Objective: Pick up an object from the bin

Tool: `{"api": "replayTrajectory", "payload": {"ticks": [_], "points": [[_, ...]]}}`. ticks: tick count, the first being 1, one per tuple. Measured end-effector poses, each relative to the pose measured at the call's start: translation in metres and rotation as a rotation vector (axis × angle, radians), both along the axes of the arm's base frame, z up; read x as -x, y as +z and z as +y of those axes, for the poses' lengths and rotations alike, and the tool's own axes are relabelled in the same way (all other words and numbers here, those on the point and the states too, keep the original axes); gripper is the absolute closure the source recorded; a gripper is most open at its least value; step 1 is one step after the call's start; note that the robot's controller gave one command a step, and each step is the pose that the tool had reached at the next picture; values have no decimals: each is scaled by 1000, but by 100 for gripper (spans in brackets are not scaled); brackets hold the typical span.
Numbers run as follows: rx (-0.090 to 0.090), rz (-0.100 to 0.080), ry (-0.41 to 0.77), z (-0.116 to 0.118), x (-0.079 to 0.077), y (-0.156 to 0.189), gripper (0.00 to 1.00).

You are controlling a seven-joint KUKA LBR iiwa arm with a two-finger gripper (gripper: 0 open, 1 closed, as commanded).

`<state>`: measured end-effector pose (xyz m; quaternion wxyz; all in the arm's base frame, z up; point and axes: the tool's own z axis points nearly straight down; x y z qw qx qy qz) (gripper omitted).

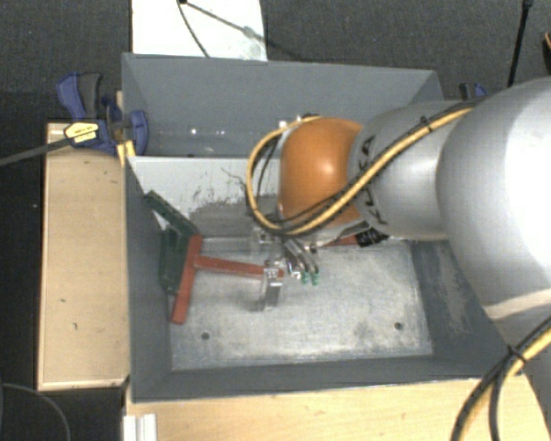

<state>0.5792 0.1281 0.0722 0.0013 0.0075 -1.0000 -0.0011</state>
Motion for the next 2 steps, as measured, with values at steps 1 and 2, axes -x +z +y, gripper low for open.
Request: {"api": "replayTrajectory", "payload": {"ticks": [1,2], "points": [[1,-4,-10,-3,-2,3,100],[-5,-13,29,108,26,145,100]]}}
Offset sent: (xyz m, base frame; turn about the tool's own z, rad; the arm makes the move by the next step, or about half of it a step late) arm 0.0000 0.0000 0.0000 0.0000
